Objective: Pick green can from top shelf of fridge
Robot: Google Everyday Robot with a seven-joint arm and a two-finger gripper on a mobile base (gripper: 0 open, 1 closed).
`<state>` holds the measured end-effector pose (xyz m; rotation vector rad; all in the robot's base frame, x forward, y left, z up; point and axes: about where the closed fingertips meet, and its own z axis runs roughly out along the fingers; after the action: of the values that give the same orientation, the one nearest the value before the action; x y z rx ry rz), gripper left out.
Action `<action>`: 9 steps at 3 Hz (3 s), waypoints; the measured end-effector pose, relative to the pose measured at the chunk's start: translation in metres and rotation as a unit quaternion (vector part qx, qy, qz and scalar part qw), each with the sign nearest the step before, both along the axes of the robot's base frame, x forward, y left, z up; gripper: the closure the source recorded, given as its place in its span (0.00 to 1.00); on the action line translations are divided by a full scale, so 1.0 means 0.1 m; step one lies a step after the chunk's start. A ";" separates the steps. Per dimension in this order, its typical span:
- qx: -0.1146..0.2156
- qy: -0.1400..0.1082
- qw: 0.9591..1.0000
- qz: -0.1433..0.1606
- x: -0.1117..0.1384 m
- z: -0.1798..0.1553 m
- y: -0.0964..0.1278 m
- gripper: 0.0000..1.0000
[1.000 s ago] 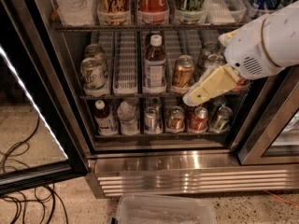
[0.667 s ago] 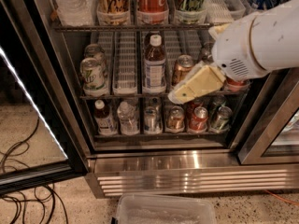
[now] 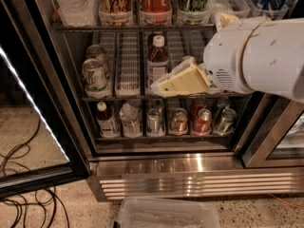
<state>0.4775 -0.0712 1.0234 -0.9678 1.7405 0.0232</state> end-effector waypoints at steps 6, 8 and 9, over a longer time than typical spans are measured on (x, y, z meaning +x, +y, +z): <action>0.084 -0.139 0.965 -0.204 -0.04 0.18 -0.56 0.00; 0.093 -0.156 0.959 -0.217 -0.07 0.26 -0.55 0.00; 0.115 -0.168 0.956 -0.212 -0.03 0.28 -0.44 0.00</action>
Offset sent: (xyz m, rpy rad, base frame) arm 0.0094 -0.0039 0.0200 0.0267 -0.0768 -0.0444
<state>0.4750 -0.1157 1.0512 -0.3887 1.5536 -0.2012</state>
